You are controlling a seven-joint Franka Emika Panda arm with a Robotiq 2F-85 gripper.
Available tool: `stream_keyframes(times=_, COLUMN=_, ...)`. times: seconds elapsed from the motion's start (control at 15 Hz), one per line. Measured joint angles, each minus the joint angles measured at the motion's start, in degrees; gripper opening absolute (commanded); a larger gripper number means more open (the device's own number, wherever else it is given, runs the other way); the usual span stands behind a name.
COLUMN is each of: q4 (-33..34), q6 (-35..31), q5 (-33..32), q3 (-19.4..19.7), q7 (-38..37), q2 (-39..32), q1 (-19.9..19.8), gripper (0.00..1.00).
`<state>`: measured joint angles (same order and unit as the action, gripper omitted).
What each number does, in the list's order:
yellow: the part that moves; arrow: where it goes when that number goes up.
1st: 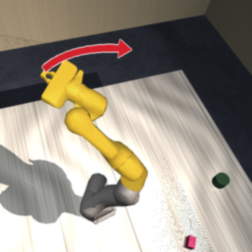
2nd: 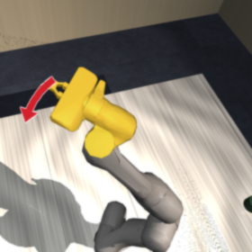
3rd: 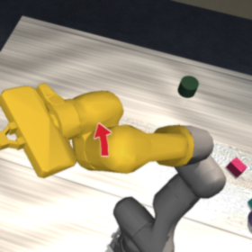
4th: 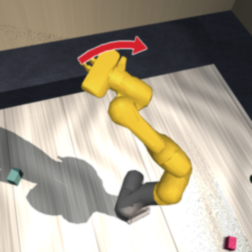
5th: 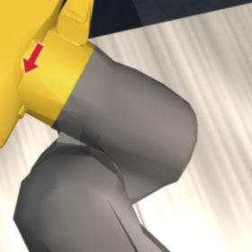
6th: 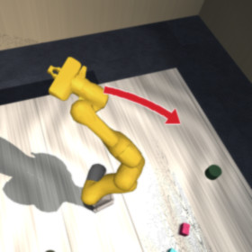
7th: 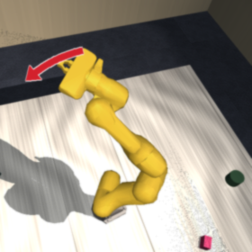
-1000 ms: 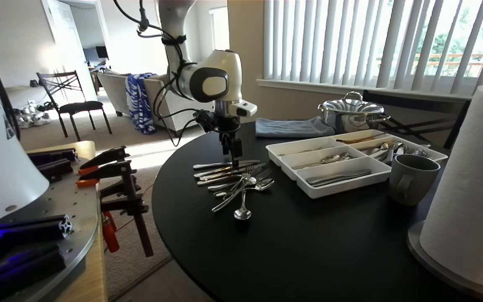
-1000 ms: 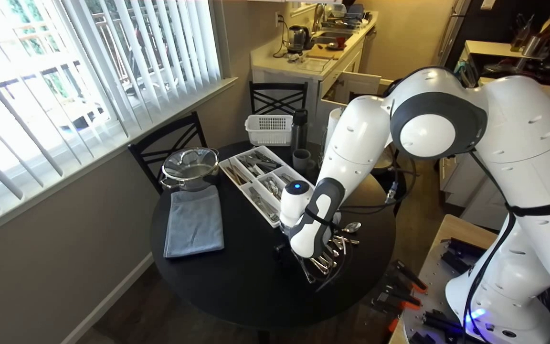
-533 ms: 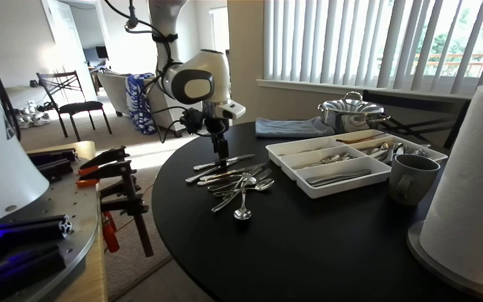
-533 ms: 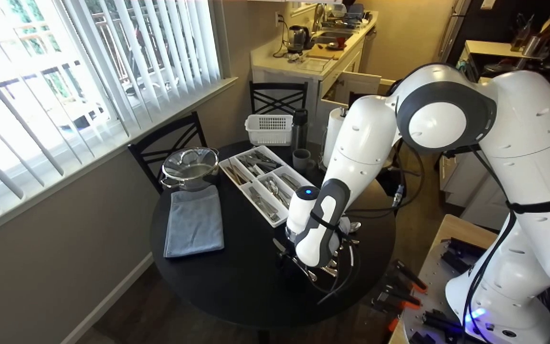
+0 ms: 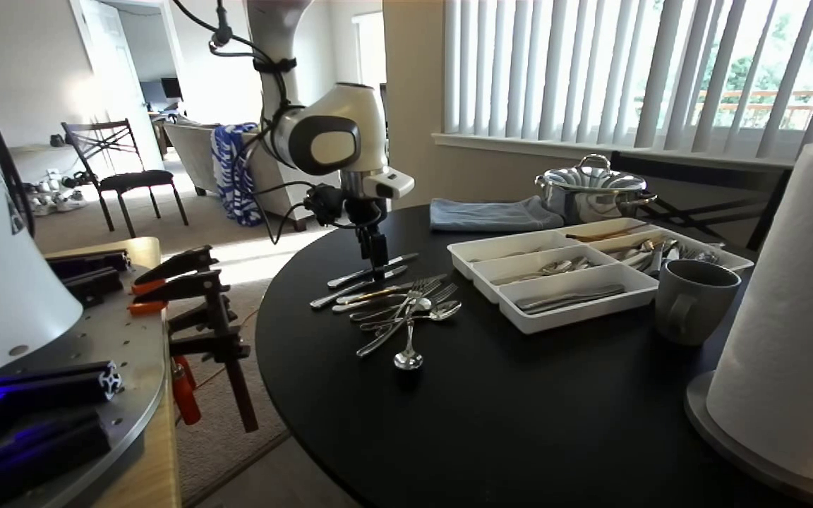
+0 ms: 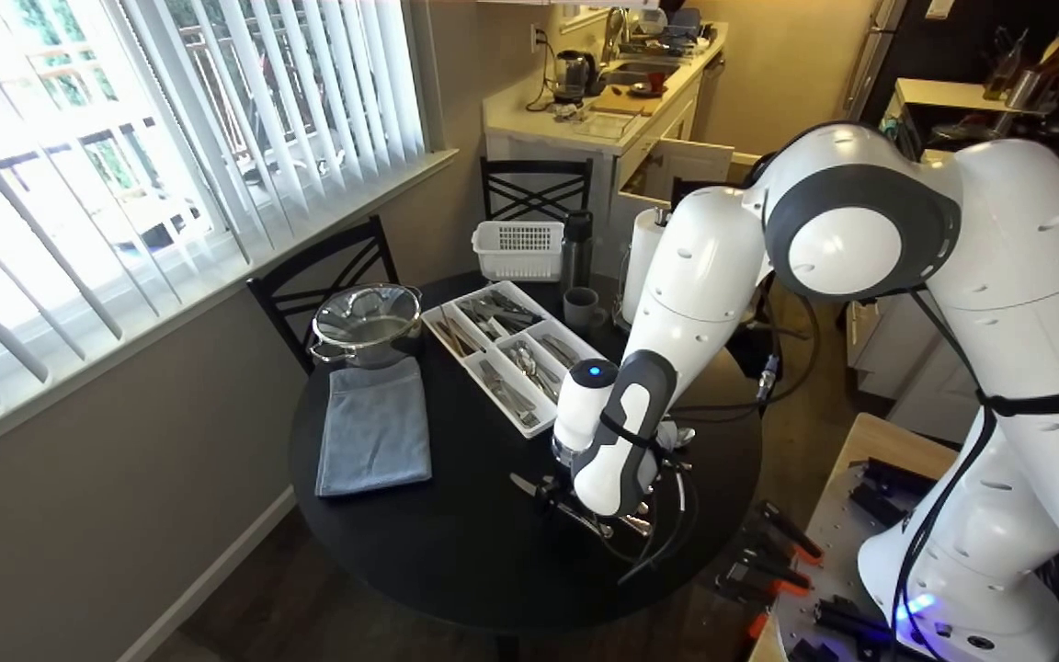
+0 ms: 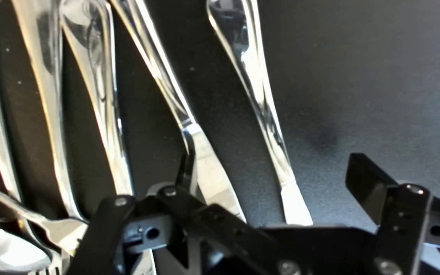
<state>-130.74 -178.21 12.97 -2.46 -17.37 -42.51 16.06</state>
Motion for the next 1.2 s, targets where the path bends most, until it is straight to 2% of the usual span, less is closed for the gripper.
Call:
stream_keyframes(times=0.2, q4=-0.22, q6=-0.17, q5=-3.55, q3=2.41, q7=1.82, q2=0.54, q1=2.52, gripper=1.0)
stream_keyframes(times=0.4, q4=-1.43, q6=-0.52, q5=-7.69, q3=2.73, q7=5.63, q2=1.75, q1=3.58, gripper=1.0)
stream_keyframes(times=0.6, q4=-2.96, q6=-0.49, q5=-11.1, q3=2.09, q7=9.56, q2=2.76, q1=3.44, gripper=1.0)
stream_keyframes(times=0.8, q4=-3.32, q6=0.45, q5=-12.46, q3=0.39, q7=12.34, q2=2.81, q1=1.51, gripper=1.0)
stream_keyframes(times=0.87, q4=-3.05, q6=1.47, q5=-12.75, q3=-0.34, q7=13.24, q2=2.75, q1=0.5, gripper=0.96)
stream_keyframes(times=0.93, q4=-2.56, q6=2.9, q5=-13.03, q3=-0.98, q7=14.04, q2=2.65, q1=-0.5, gripper=0.73)
stream_keyframes(times=1.07, q4=-1.08, q6=6.19, q5=-13.54, q3=-1.83, q7=15.32, q2=2.33, q1=-2.14, gripper=0.69)
stream_keyframes(times=1.2, q4=0.54, q6=9.09, q5=-13.74, q3=-2.46, q7=16.85, q2=1.93, q1=-3.45, gripper=0.56)
